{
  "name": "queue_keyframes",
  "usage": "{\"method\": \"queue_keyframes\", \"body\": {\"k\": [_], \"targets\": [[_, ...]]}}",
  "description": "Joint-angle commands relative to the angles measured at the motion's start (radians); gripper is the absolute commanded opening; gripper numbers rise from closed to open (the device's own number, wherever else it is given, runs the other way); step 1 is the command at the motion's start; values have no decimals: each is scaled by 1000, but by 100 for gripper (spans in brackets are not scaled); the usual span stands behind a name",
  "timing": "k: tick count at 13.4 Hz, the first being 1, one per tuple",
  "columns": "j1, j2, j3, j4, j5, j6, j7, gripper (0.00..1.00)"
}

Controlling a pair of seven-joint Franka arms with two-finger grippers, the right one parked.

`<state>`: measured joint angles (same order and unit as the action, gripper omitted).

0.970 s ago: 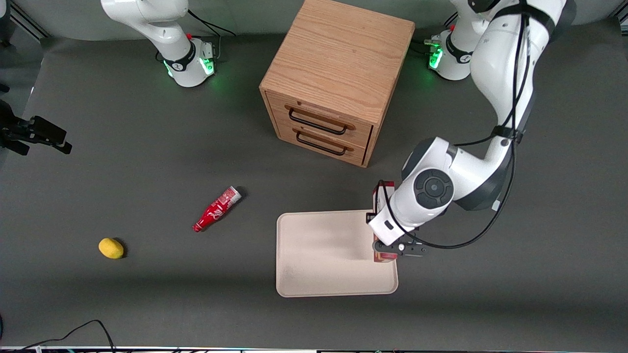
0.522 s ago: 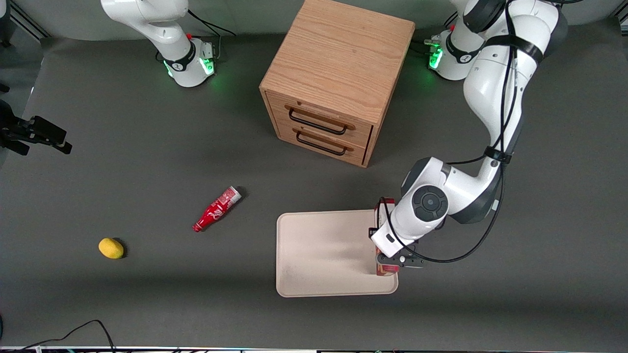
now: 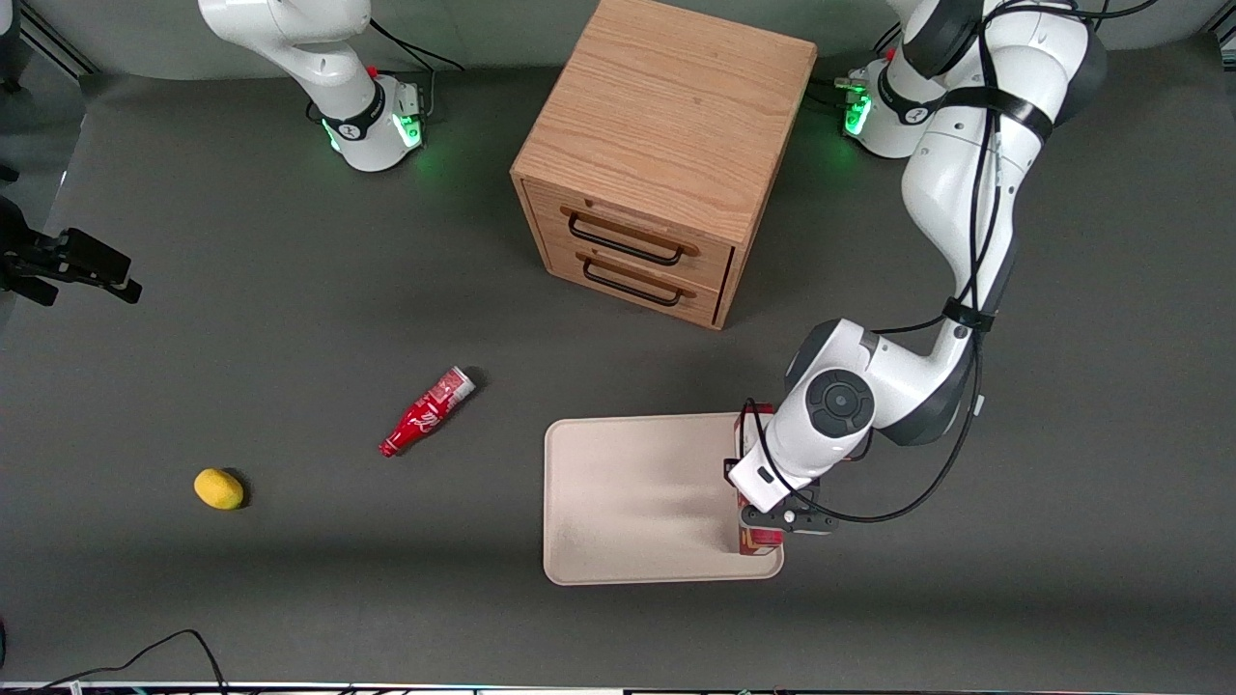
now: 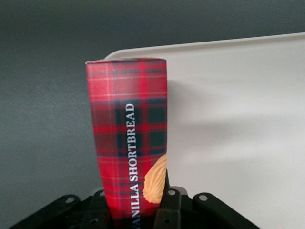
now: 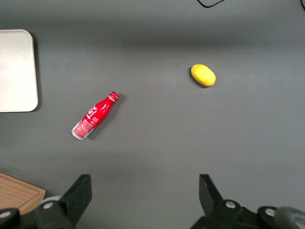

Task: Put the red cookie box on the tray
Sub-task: 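Lower the cookie box onto the tray's rim area and open the gripper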

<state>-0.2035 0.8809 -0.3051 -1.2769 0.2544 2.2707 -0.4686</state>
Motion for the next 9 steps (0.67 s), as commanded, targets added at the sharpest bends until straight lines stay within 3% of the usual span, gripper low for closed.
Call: {"method": "queue_keyframes", "body": {"k": [1, 2, 3, 4, 5, 8, 9], "targets": [[-19, 16, 17, 33, 17, 3, -19, 0], [-19, 16, 17, 33, 17, 3, -19, 8], [-19, 16, 17, 31, 17, 3, -19, 22], [-19, 16, 17, 30, 17, 3, -18, 42], [-17, 18, 17, 30, 19, 3, -18, 76], [-17, 17, 20, 30, 17, 1, -19, 100], [-16, 15, 18, 30, 17, 1, -19, 100]]}}
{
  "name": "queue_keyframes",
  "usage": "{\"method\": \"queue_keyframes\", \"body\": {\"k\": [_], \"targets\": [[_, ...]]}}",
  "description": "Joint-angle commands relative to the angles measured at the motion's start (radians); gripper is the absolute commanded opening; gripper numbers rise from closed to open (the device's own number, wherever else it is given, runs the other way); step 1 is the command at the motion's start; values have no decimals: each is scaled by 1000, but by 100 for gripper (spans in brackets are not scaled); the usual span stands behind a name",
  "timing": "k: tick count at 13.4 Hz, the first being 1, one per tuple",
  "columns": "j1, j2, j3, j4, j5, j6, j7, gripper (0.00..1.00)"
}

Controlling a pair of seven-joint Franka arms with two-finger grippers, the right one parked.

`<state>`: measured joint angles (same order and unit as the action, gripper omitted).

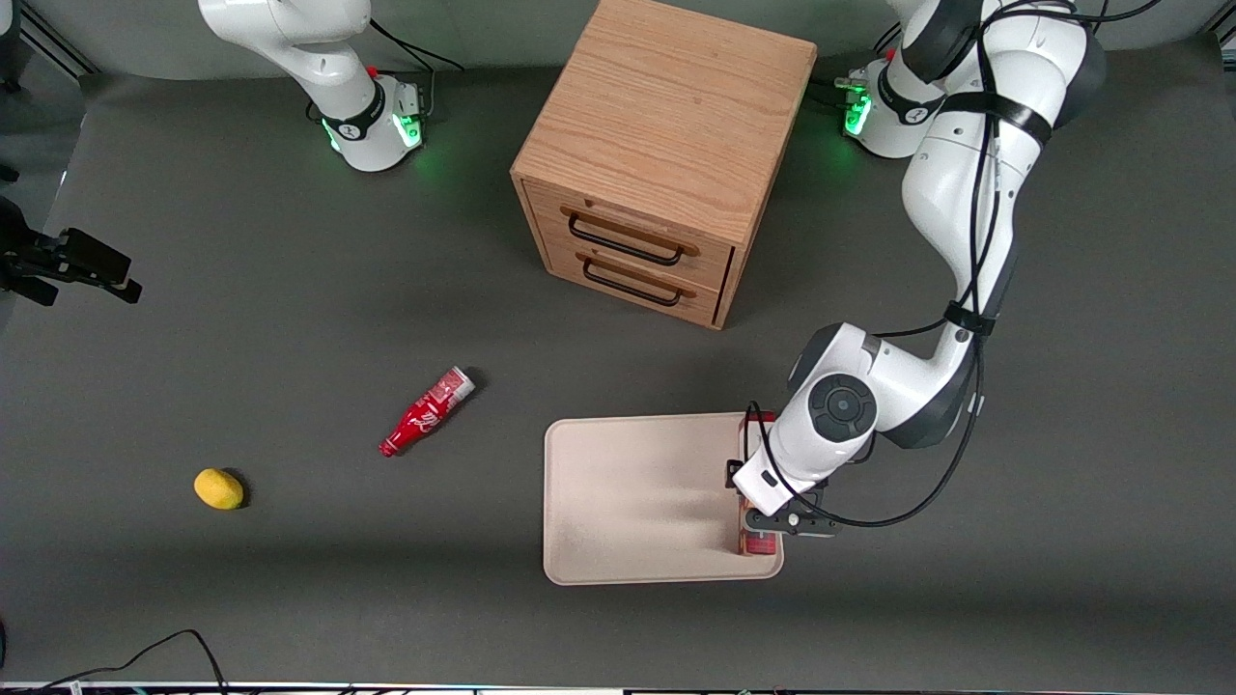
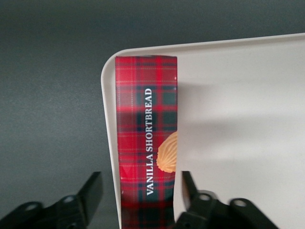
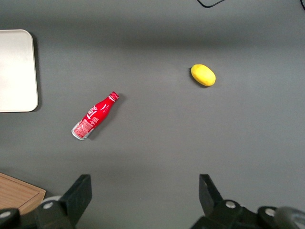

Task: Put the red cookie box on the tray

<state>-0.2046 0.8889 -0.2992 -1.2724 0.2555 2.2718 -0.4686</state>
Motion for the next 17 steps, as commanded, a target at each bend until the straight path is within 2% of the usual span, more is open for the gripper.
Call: {"method": "queue_keyframes", "body": {"k": [1, 5, 7, 10, 12, 14, 17], "targets": [[-7, -2, 12, 27, 12, -1, -18, 100], [25, -73, 8, 42, 8, -113, -13, 100], [30, -134, 9, 57, 7, -199, -10, 100], [91, -246, 8, 48, -1, -268, -4, 100], [175, -313, -24, 39, 1, -352, 65, 100], [208, -394, -46, 10, -10, -455, 166, 100], [226, -555, 15, -62, -108, -579, 298, 100]]}}
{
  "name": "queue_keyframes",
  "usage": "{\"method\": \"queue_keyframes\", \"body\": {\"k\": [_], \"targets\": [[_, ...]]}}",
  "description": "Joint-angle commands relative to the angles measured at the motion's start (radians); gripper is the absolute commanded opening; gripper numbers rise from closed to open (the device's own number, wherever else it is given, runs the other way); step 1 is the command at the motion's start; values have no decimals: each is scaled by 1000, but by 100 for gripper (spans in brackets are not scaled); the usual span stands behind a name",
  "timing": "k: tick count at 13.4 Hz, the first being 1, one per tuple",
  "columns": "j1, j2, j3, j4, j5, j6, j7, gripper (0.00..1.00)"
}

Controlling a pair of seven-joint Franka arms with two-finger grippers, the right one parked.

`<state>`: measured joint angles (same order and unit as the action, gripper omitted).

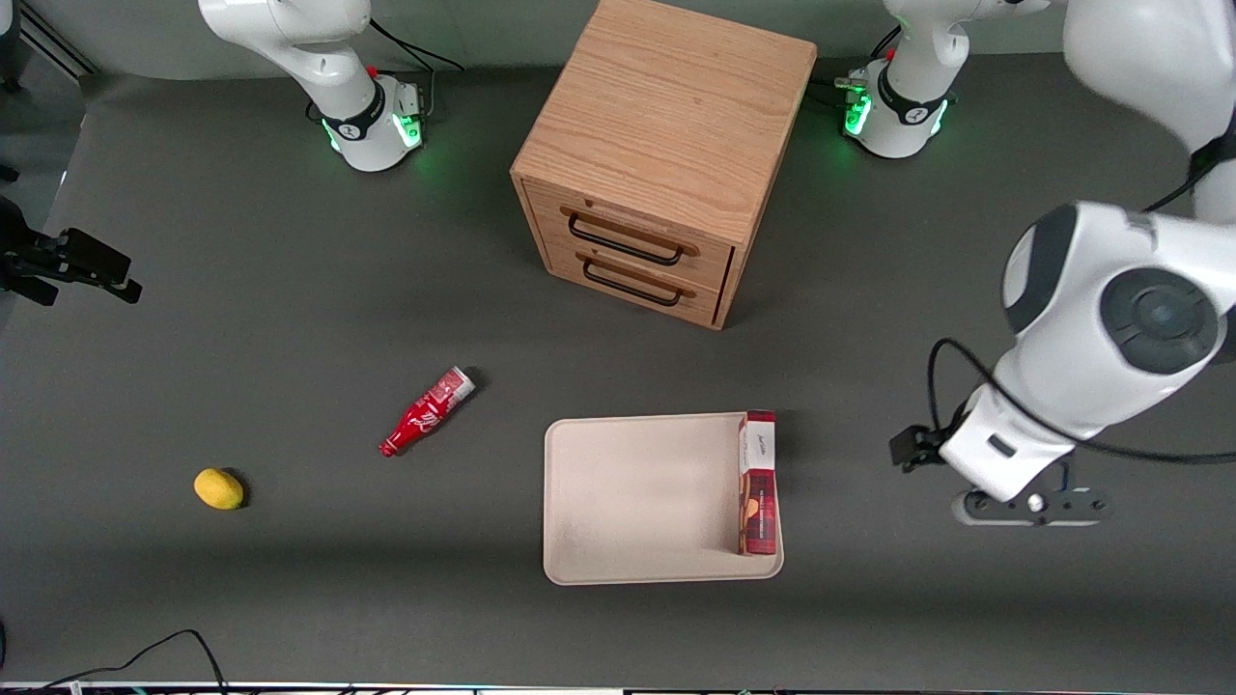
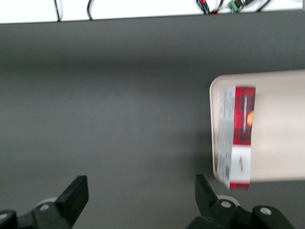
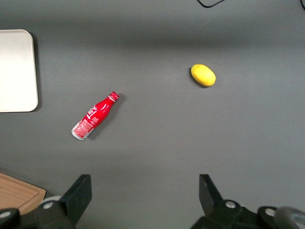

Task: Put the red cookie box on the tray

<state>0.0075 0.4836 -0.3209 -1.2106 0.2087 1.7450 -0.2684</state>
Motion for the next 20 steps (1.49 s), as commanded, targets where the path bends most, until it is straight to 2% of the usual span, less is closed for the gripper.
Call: {"method": "queue_keyframes", "body": {"k": [1, 2, 3, 6, 10, 13, 16, 20], "targets": [[12, -218, 90, -169, -113, -73, 162, 100], [8, -291, 152, -232, -179, -79, 207, 100], [8, -354, 184, -298, -204, -84, 250, 100], [12, -540, 241, -519, -210, -72, 299, 100], [-11, -668, 325, -664, -221, -67, 353, 100], [-60, -695, 374, -696, -221, -64, 351, 100], [-64, -698, 376, -689, -219, -87, 348, 100], [-64, -630, 376, -551, -212, -200, 353, 100]]}}
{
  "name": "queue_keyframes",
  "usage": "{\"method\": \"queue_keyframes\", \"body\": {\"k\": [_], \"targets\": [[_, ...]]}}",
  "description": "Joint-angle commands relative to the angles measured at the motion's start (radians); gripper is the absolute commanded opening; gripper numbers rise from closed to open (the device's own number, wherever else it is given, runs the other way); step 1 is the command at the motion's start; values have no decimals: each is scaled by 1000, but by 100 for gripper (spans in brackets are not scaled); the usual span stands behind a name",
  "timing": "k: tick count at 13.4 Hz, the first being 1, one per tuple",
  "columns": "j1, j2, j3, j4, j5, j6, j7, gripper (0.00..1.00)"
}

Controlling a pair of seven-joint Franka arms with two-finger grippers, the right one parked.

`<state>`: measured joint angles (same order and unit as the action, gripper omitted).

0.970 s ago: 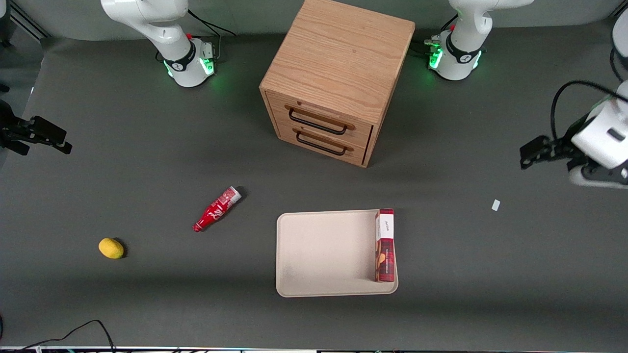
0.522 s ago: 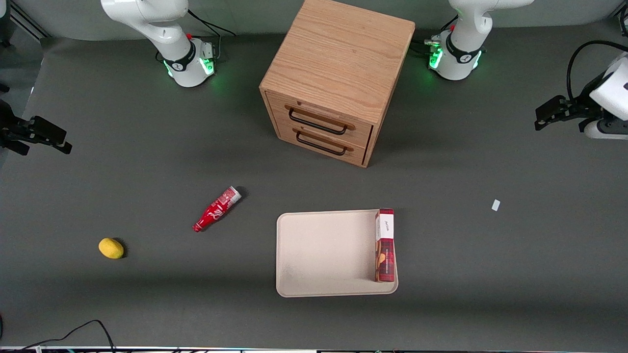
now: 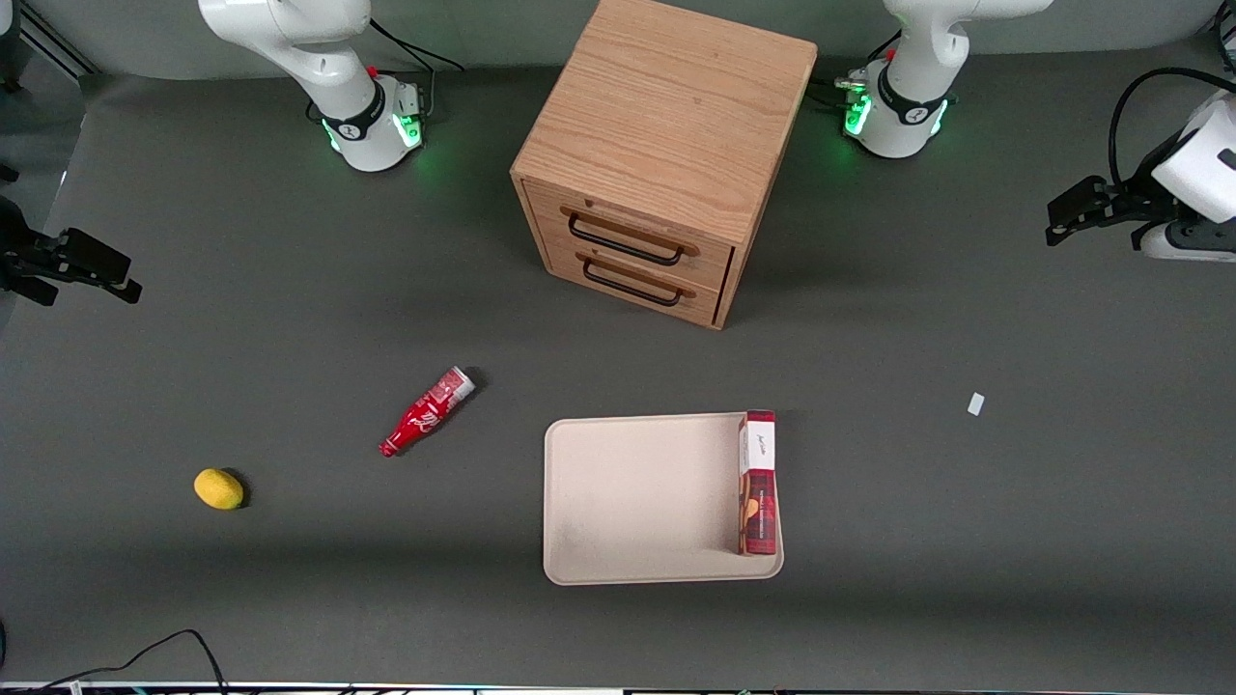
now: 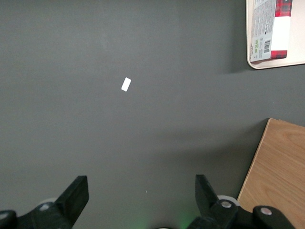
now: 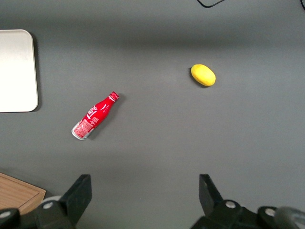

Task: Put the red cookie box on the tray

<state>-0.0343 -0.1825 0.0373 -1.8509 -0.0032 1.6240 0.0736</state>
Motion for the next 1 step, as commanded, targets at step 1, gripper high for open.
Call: {"method": "queue_keyframes", "body": {"k": [1], "targets": [[-22, 50, 18, 123, 0, -108, 11, 100]]}}
